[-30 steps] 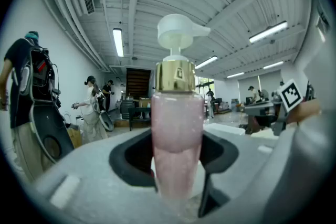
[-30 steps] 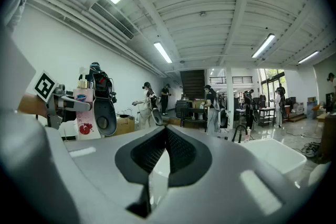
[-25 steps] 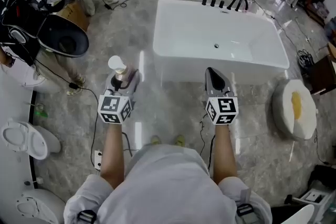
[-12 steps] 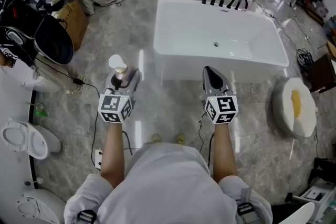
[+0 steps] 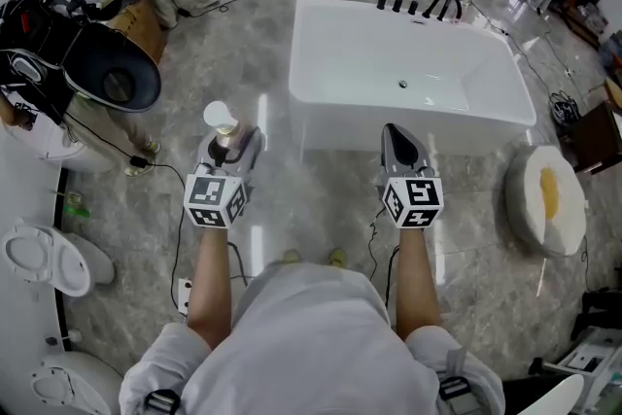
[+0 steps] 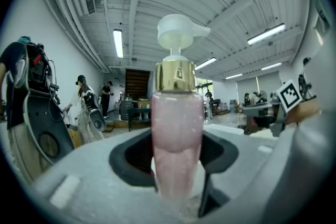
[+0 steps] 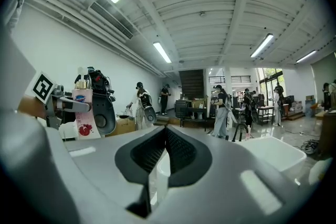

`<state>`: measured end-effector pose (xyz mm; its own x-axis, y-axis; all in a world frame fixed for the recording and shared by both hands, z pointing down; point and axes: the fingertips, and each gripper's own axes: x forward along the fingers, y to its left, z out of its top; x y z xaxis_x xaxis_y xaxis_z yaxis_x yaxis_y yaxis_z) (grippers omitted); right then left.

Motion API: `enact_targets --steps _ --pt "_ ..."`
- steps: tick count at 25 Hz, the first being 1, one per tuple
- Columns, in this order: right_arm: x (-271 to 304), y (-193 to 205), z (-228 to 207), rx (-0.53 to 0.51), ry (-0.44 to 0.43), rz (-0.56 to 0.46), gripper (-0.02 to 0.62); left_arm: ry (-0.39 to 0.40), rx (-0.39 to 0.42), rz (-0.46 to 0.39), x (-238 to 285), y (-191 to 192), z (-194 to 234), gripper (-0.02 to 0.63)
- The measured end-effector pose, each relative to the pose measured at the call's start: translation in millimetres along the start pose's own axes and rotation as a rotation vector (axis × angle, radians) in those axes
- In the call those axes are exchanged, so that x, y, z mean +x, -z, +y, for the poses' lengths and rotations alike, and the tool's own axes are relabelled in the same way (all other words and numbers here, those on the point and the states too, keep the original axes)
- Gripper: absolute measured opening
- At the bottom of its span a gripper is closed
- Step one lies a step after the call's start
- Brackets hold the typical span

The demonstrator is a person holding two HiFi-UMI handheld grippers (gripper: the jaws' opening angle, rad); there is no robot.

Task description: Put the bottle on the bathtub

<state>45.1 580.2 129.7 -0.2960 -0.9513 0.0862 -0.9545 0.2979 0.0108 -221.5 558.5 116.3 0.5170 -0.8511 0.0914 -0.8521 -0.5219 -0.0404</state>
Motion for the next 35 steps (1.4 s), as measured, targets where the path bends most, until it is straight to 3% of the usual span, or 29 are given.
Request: enact_targets --steps 17,25,35 --pt "21 -1 55 -0.031 -0.009 0.007 0.003 0.058 -0.003 -0.014 -4 6 43 0.215" --pt "51 3 42 -0.047 -0.006 0.009 0.003 0.068 0.003 -0.015 25 10 53 0.215" --pt "107 15 -4 -0.031 -0.006 0.015 0.003 0.066 0.013 0.004 92 15 64 0.215"
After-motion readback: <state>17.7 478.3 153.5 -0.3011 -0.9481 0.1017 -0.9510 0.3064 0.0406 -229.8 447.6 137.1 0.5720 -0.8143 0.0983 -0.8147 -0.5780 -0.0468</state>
